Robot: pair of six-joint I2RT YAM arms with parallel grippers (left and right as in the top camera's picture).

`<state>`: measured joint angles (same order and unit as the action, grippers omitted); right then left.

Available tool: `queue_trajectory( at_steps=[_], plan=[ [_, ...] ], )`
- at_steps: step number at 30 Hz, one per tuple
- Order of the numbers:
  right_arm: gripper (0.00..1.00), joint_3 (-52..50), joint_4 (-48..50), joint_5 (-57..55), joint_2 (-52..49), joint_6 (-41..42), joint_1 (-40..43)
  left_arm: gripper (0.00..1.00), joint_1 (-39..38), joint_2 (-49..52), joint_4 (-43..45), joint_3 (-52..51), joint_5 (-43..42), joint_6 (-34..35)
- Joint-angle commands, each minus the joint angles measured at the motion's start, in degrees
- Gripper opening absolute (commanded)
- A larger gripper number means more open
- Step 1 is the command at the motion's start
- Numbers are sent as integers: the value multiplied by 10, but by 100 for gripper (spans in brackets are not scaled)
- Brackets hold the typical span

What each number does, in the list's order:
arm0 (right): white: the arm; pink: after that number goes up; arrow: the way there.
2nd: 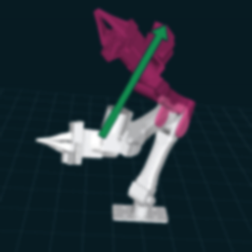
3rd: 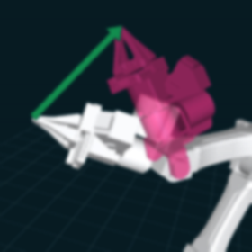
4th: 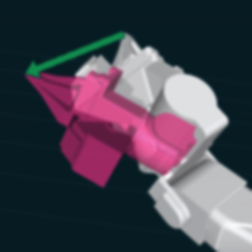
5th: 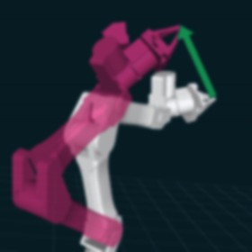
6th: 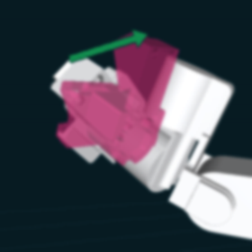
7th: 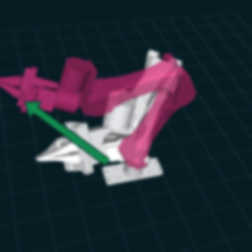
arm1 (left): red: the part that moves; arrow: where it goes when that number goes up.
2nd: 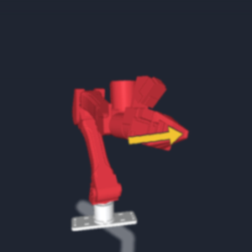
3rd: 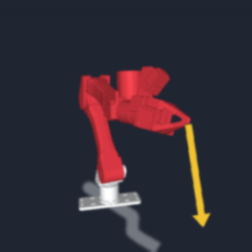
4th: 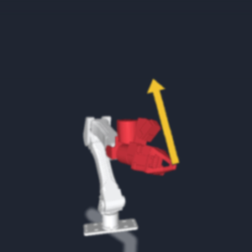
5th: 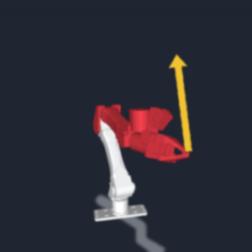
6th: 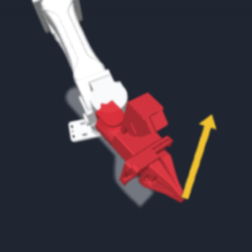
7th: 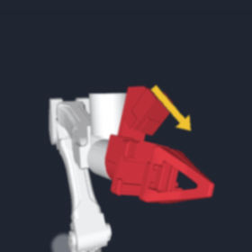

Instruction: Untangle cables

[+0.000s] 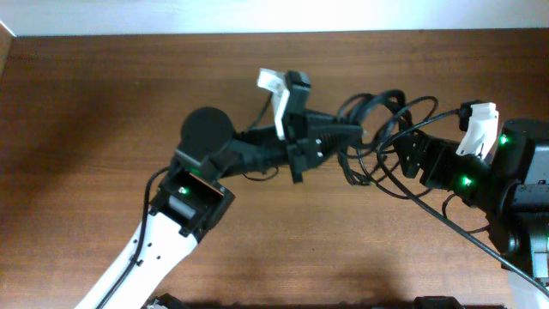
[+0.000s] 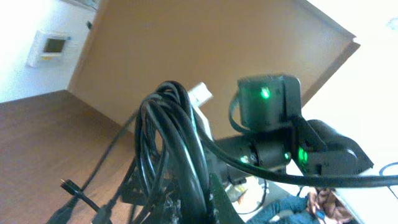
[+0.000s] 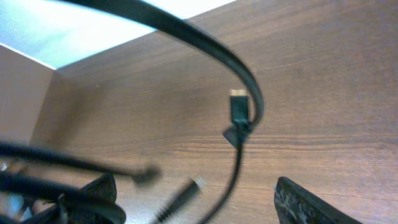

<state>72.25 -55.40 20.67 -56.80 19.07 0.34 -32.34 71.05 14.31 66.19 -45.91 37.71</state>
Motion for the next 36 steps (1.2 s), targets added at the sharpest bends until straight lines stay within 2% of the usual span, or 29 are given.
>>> queue_trajectory(
  at_steps=[1, 11, 18, 22, 28, 36],
  plan=[
    [79, 7, -16, -54, -2, -6, 0, 0, 42, -22, 50, 7, -3, 28],
    [79, 7, -25, -64, -2, -15, 0, 0, 111, -44, 77, 7, -4, 47],
    [79, 7, -24, -59, -2, -14, 0, 0, 125, -48, 73, 7, -9, 47],
    [79, 7, -6, 2, 7, -19, 0, 0, 125, -48, 38, 7, -9, 47],
    [83, 7, 54, 165, 14, -110, 0, 0, 110, -48, 25, 7, -18, 47],
    [83, 7, 72, 194, 5, -131, 0, 0, 46, -38, 25, 7, -16, 47]
  ],
)
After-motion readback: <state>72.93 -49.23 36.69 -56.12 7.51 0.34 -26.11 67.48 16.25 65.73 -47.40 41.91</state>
